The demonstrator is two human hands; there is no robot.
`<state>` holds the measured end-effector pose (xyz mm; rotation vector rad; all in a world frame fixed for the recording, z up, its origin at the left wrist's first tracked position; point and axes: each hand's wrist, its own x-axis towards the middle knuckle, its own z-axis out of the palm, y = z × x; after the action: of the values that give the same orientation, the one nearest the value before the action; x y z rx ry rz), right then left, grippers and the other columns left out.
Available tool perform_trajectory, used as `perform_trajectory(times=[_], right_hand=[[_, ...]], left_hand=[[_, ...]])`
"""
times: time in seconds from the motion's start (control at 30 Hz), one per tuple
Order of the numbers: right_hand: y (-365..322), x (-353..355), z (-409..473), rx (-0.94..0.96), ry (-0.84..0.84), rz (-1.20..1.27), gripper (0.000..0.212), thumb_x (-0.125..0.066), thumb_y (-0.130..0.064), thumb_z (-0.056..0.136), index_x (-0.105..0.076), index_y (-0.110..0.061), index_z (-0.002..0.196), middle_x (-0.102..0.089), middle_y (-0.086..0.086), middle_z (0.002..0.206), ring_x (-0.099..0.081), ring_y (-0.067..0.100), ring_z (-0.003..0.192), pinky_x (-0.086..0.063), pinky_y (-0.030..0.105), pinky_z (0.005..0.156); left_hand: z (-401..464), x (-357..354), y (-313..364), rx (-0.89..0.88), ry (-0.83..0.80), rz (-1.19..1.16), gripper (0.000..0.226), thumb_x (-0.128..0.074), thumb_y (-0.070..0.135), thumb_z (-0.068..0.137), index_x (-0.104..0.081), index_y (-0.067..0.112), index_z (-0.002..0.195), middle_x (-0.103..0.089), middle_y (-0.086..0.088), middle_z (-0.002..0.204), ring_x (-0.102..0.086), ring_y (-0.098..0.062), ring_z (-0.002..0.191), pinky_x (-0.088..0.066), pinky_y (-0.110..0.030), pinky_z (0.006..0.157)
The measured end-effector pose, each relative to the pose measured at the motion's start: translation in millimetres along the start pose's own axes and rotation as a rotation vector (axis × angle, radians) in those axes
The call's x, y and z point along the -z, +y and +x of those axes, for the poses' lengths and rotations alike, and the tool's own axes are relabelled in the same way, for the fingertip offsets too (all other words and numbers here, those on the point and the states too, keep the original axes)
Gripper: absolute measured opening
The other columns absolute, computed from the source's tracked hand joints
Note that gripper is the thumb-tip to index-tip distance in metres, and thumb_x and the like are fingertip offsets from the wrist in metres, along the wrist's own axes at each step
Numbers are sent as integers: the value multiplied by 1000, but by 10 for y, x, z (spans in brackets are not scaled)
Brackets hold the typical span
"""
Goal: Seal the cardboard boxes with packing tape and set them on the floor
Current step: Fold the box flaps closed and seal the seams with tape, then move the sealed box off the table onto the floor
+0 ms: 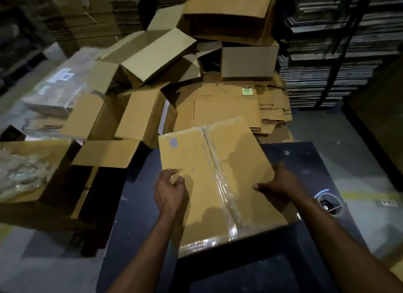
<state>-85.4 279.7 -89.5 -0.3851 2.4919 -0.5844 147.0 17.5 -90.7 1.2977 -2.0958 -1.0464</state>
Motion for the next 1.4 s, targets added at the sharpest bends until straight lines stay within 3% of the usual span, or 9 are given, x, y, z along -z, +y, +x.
perform_trajectory(times=[0.07, 0.23, 0.37, 0.53, 0.7, 1.03, 1.13, 1.3, 1.4], right_hand=[[118, -10, -53, -21, -12, 17, 107, -83, -83, 40, -48, -29, 124, -64, 0, 117, -64, 26, 105, -56, 48, 89], [-239, 11, -56, -27, 148, 224, 94, -68, -66, 85, -32, -14, 154, -46, 16, 153, -48, 38, 135, -46, 52, 106], [-567, -85, -44, -85, 75, 368, 68, -65, -59, 91, -52, -11, 137, -63, 7, 123, -61, 32, 116, -53, 45, 92], [-622, -268, -233, -31, 124, 251, 65, -68, -51, 92, -48, -16, 144, -62, 9, 137, -58, 34, 124, -49, 49, 102], [-732, -271, -516, 28, 169, 147, 68, -72, -52, 89, -50, -19, 143, -65, 6, 133, -62, 32, 120, -53, 47, 98], [-1034, 322, -1134, 122, 431, 218, 69, -74, -57, 84, -55, -25, 142, -63, 7, 136, -61, 26, 122, -55, 43, 96], [-913, 554, -1228, 155, 520, 266, 66, -77, -48, 87, -55, -20, 143, -62, 5, 137, -59, 20, 124, -49, 30, 96], [-374, 1055, -1457, 176, 607, 434, 68, -78, -41, 88, -51, -23, 147, -58, 0, 144, -57, 13, 125, -48, 35, 106], [182, 1401, -1608, 198, 672, 497, 61, -77, -35, 89, -54, -22, 144, -58, -5, 137, -55, 7, 119, -44, 25, 100]], left_hand=[[70, 68, 20, 11, -4, 63, 29, -69, 22, 87, -72, 23, 116, -60, -10, 126, -58, -35, 118, -51, -44, 97], [349, 61, 70, 192, -122, 145, 71, -73, 42, 83, -51, 14, 145, -55, -14, 141, -50, -40, 131, -46, -54, 107], [559, 10, -48, 342, -285, -11, 100, -60, 65, 62, -46, 16, 148, -64, -12, 136, -61, -38, 122, -52, -52, 102], [247, 162, -314, 305, -299, -51, 102, -66, 60, 69, -25, 26, 157, -57, -10, 142, -59, -39, 124, -53, -53, 100], [147, 354, -393, 322, -256, -104, 100, -61, 70, 68, -35, 25, 154, -60, -7, 143, -59, -38, 126, -52, -53, 103], [110, 613, 228, 125, -33, -250, 73, -66, 48, 92, -40, 29, 157, -58, -7, 146, -56, -35, 127, -47, -45, 101], [-103, 519, 580, 83, 8, -392, 70, -58, 51, 85, -42, 37, 152, -62, 3, 136, -59, -27, 121, -51, -53, 101], [-528, 233, 1169, -32, 14, -541, 59, -59, 43, 86, -49, 39, 144, -60, 20, 134, -59, -12, 118, -51, -47, 101], [-811, -114, 1487, -141, -56, -556, 72, -60, 48, 84, -45, 28, 152, -58, 5, 148, -57, -19, 131, -50, -52, 107]])
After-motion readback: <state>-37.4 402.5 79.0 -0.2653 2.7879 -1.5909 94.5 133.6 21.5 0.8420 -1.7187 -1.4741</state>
